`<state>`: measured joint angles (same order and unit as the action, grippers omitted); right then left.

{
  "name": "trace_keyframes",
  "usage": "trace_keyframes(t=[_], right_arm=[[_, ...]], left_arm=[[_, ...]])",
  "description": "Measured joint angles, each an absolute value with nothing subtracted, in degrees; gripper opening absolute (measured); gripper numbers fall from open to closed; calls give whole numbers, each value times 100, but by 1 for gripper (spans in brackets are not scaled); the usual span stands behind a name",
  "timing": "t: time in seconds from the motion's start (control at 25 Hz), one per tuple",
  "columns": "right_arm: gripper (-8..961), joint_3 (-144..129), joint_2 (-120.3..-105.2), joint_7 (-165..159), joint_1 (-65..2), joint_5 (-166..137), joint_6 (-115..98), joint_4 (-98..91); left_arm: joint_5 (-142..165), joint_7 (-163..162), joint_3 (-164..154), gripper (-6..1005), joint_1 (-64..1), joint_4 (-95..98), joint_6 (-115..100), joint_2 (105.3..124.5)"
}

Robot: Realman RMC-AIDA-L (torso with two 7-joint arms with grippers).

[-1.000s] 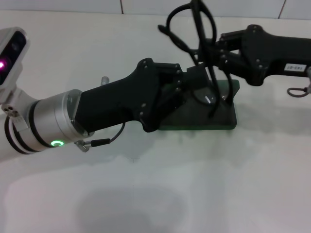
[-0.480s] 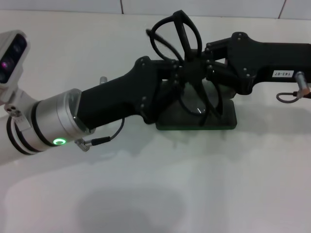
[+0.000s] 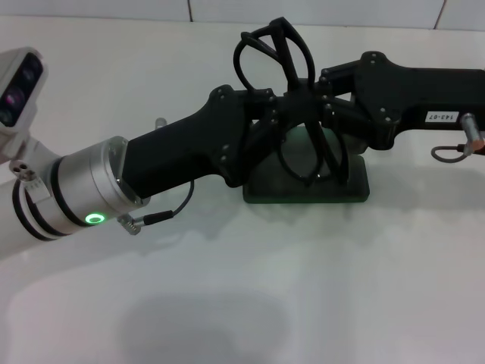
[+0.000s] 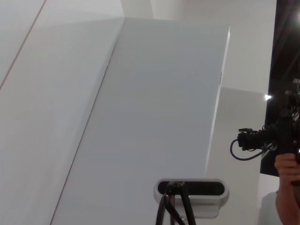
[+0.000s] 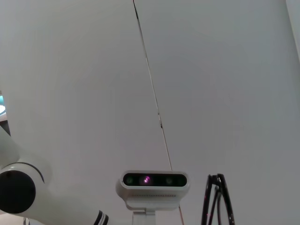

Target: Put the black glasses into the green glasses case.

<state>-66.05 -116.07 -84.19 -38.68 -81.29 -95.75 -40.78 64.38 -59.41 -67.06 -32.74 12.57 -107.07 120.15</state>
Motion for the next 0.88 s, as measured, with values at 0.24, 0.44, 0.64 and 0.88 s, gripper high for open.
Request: trace_keyframes(t=[0.24, 0.44, 0.64, 0.88], right_arm=[[92, -6561, -11585, -8417, -3835, -8129, -9543, -4078], [92, -6557, -11566, -8412, -3820, -8131, -9470, -4078], [93, -6589, -11515, -8652, -3853, -8722, -9286, -4420], [93, -6777, -11540, -10229, -4193, -10720, -9204, -6061]], left_arm=[[6432, -5942, -6682, 38, -3228, 1278, -10732, 12010], [6432, -5940, -6680, 38, -3197, 1286, -10759, 12000], [6450, -5926, -6687, 39, -3055, 1395, -10848, 11939], [6788, -5871, -6726, 39, -2466, 2237, -11530, 11687]])
